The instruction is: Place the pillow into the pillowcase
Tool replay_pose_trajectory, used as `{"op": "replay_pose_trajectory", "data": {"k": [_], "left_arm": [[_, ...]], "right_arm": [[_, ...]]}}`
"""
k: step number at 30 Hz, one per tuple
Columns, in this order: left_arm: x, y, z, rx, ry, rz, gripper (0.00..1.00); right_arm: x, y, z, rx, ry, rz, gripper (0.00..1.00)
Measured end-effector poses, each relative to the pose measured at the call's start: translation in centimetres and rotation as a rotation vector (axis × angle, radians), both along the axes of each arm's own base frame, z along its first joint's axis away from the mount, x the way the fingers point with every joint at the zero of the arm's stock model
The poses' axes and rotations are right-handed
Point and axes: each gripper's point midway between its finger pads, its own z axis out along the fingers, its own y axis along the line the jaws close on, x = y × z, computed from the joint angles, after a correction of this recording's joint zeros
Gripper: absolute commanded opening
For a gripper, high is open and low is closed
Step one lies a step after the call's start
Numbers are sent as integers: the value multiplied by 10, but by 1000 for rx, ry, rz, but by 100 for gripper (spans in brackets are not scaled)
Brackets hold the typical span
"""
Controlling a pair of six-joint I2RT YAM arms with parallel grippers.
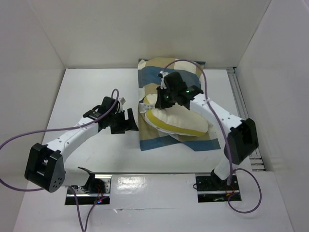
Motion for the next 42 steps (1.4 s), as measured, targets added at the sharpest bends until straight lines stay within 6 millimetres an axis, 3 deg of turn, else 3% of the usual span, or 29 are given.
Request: {"op": "replay_pose_trajectory", "data": {"k": [3,5,10,15,25,28,29,33,35,39,42], "left_arm": [[4,-17,3,-35,-38,-53,97],[8,-23,-3,-35,-38,-70,97],[13,-32,-28,22,-30,-92,98],[25,-44,-35,60,-103,-106,99],[61,-37,-57,152,-185,-24,98],[70,-42,-62,145,-210,-32,93],[72,-45,-64,135,-210,-40,91],[70,-66,-70,37,-186,-83,60],[70,-83,-59,-53,-190,-106,2],[66,-101,-32,-203,-199,-150,0],[52,-100,7,-336,-204,-168,0]], "right_arm": [[3,-15,32,62,-48,3,0],[2,-17,40,83,-58,18,0],[-2,-19,38,104,-31,45,0],[-3,-20,39,126,-14,59,0],[-3,-26,39,138,3,69,0],[-2,-28,40,146,10,68,0],[-2,-29,40,149,12,67,0],[-2,-30,41,156,16,70,0],[-2,-31,41,157,16,68,0],[-1,-31,41,158,15,67,0],[3,-34,45,140,14,57,0]]}}
